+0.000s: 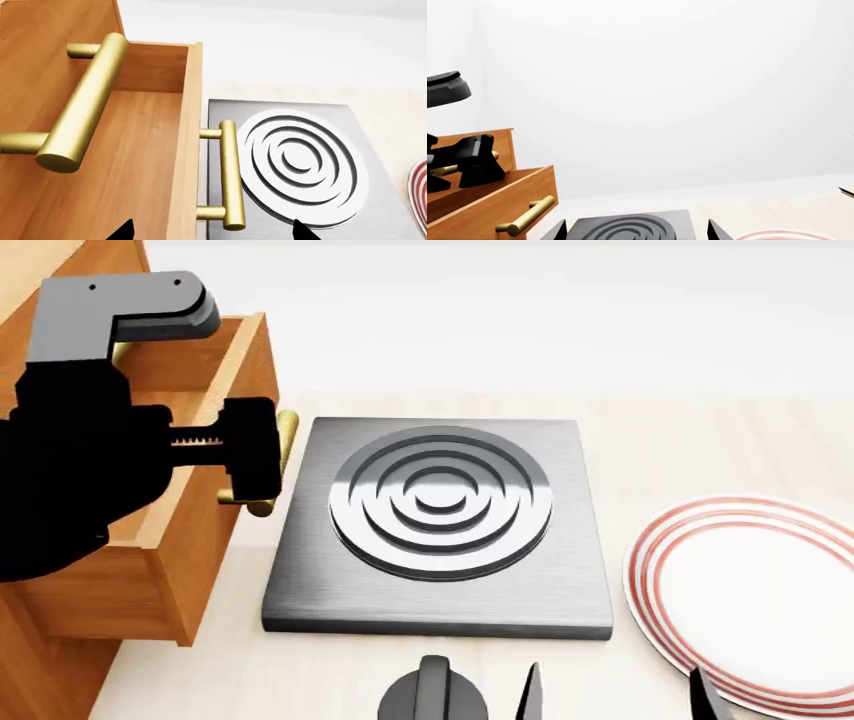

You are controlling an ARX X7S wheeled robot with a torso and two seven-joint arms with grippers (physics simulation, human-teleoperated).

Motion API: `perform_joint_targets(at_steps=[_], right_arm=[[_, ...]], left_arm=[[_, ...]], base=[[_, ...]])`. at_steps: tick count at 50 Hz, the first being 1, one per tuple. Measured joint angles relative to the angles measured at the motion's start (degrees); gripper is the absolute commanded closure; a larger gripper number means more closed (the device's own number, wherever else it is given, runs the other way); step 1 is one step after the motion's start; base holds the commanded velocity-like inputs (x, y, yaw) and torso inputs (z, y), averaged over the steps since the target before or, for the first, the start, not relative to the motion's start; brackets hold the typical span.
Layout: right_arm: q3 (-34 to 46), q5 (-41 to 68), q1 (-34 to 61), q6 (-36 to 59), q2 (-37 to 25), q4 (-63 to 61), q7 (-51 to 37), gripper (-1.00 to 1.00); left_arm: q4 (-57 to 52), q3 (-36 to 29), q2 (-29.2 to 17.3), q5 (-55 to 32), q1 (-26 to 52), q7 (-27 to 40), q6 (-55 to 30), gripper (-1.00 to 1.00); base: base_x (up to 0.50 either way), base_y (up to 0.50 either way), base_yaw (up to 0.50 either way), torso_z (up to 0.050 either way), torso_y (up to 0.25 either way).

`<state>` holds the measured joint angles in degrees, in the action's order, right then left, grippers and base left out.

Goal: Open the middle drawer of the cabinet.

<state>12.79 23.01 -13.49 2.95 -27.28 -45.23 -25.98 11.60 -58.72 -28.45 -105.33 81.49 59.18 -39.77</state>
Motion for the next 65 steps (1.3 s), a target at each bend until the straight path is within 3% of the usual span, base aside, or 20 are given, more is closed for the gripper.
perform_joint_targets(at_steps=[65], right_arm=[[0.9,0.13,0.27,-0.38,-0.74,0.42,-0.66,-1.0]], left_arm=[[8.09,-1.44,3.58,2.22,-2.66,-6.56,0.02,-1.0]], base=[[0.0,0.0,0.0,0.0,0.0]])
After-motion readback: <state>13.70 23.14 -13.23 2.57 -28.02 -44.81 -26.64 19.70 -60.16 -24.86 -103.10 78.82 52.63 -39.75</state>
